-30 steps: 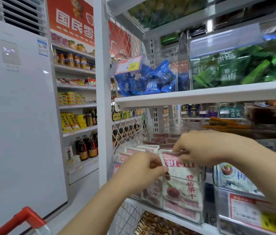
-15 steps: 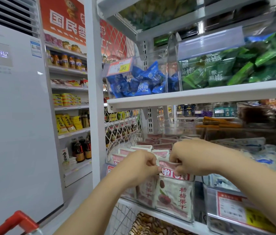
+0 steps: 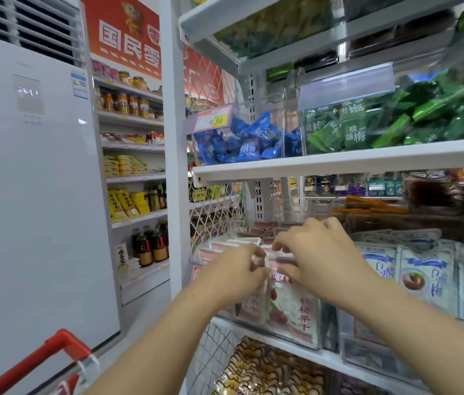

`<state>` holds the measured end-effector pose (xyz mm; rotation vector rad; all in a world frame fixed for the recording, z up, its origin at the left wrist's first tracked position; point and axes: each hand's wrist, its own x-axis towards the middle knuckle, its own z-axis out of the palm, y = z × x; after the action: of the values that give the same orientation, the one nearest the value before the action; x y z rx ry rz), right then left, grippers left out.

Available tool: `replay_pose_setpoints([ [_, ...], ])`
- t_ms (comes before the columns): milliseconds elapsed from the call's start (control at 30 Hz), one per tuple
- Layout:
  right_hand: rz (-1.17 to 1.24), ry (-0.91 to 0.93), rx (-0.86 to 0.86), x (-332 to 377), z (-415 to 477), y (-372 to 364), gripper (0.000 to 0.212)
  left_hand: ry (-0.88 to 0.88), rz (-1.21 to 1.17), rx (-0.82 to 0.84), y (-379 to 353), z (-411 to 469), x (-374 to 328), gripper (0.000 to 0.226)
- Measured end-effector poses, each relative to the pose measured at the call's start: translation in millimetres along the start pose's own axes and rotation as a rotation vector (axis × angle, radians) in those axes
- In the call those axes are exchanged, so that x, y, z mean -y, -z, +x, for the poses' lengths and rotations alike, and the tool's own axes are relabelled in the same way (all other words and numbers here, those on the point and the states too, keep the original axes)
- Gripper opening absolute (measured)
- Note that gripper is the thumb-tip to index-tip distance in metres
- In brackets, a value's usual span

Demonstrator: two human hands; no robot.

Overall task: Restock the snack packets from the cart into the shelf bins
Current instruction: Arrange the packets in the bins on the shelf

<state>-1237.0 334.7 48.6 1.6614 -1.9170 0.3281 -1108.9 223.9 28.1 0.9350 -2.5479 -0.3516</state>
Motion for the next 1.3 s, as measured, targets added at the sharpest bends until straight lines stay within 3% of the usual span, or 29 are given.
replay_pose_setpoints([
  [100,0.145,0.128,-0.230,23,-27,-16,0.022,-0.098,-0.076,-0.268,-10,-38,16,0.035],
  [167,0.316,0.186,-0.233,43,-49,-32,0.016,-0.116,-0.108,-0.310,-18,-70,34,0.035],
  [467,0.708,0.228,0.545,143,-147,-147,0.021,0.291,-0.073,0.023,-87,-221,129,0.028],
  [633,0.684,0.329,0.987,175,-177,-190,0.042,0.375,0.212,0.262,-115,-275,156,0.025],
  [700,0.627,0.341,1.085,186,-185,-199,0.052,0.453,0.283,0.420,-120,-285,165,0.037],
  [767,0.634,0.281,1.101,195,-184,-207,0.059,0.515,0.253,0.537,-123,-287,171,0.050],
  [967,0.747,0.083,1.138,232,-170,-224,0.079,0.536,0.181,0.586,-138,-274,170,0.053],
  [1167,1.107,-0.231,1.154,240,-168,-229,0.036,0.506,0.161,0.504,-136,-276,174,0.054],
  [1200,1.149,-0.257,1.124,234,-166,-228,0.023,0.487,0.143,0.483,-136,-275,174,0.061],
  [1300,1.236,-0.288,0.960,210,-157,-225,0.014,0.412,0.078,0.368,-131,-273,169,0.076],
])
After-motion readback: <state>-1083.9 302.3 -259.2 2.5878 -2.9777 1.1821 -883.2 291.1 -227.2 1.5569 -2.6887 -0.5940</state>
